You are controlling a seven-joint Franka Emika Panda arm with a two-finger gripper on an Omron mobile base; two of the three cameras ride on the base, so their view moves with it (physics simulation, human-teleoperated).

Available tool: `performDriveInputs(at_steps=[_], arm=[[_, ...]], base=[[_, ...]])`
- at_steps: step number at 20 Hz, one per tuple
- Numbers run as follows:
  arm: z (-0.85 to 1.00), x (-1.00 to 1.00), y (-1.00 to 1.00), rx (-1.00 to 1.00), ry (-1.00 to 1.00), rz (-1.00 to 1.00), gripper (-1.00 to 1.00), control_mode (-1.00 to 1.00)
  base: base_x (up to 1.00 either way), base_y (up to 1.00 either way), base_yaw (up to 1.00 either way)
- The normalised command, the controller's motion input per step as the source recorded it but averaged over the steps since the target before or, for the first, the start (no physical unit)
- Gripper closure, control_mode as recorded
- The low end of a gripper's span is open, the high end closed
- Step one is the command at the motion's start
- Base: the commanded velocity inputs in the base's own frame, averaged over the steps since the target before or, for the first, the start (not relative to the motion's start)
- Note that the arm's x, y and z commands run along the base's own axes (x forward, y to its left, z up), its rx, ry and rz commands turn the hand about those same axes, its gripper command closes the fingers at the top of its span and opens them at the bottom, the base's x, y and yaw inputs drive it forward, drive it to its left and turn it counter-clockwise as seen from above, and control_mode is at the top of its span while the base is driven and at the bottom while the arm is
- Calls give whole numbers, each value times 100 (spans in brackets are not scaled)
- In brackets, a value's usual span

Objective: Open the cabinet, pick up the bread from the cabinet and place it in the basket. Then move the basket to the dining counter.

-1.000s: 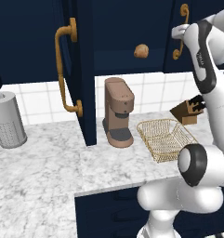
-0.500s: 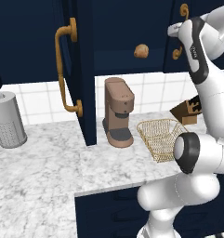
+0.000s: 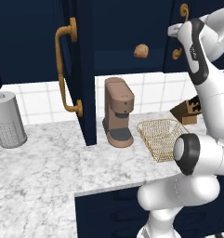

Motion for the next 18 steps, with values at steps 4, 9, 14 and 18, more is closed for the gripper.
performDriveInputs(at_steps=[4,9,14,18], arm=[[-6,11,-65,0,-11,2,100,-100],[0,-7,-100,1,-16,0,100,-100],[0,-22,-100,0,-5,0,100,-100],[0,-46,-100,0,0,0,100,-100]], base=[[0,0,0],[0,0,0],[0,0,0],[0,0,0]])
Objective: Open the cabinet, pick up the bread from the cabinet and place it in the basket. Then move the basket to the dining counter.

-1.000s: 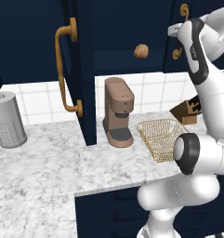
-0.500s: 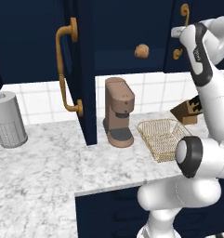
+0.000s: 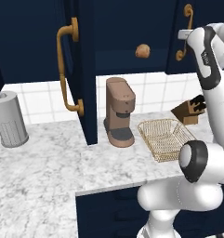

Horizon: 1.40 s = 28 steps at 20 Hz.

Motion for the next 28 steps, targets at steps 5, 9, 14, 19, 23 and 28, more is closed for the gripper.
performDriveInputs(at_steps=[5,9,14,19,23,28], arm=[[0,-60,-100,1,0,0,100,-100],[0,-67,-100,2,0,0,100,-100],[0,-73,-100,3,-1,0,100,-100],[0,-72,-100,2,0,0,100,-100],[0,-73,-100,2,-1,0,100,-100],[0,-74,-100,2,-1,0,100,-100]], base=[[0,0,0],[0,0,0],[0,0,0],[0,0,0],[0,0,0],[0,0,0]])
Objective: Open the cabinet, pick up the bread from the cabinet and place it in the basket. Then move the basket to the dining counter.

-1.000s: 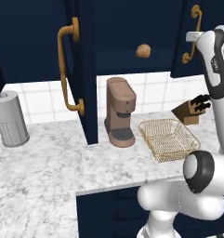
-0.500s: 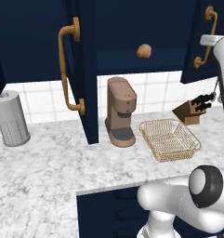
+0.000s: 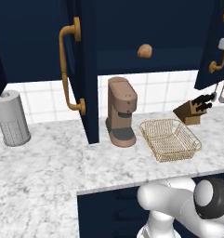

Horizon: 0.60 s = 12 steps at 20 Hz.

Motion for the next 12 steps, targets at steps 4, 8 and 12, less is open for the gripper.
performDriveInputs(at_steps=[4,8,12], arm=[[0,-66,-100,3,-1,0,100,-100],[0,-53,-100,4,-1,0,100,-100],[0,-48,-100,5,-2,0,100,-100]], base=[[0,0,0],[0,0,0],[0,0,0]])
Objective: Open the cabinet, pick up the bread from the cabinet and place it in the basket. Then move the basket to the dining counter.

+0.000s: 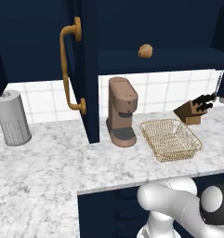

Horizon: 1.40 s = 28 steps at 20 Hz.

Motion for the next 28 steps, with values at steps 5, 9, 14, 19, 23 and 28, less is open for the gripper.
performDriveInputs(at_steps=[5,9,14,19,23,28], arm=[[0,-50,-100,5,-2,0,100,-100],[0,-51,-100,5,-4,0,100,-100],[0,-63,-88,3,-16,-4,100,-100],[0,-100,78,15,-46,-14,100,-100],[-44,-92,100,11,-36,-9,100,-100],[-99,-18,100,4,-25,-4,100,-100]], base=[[0,0,0],[0,0,0],[0,0,0],[0,0,0],[0,0,0],[0,0,0]])
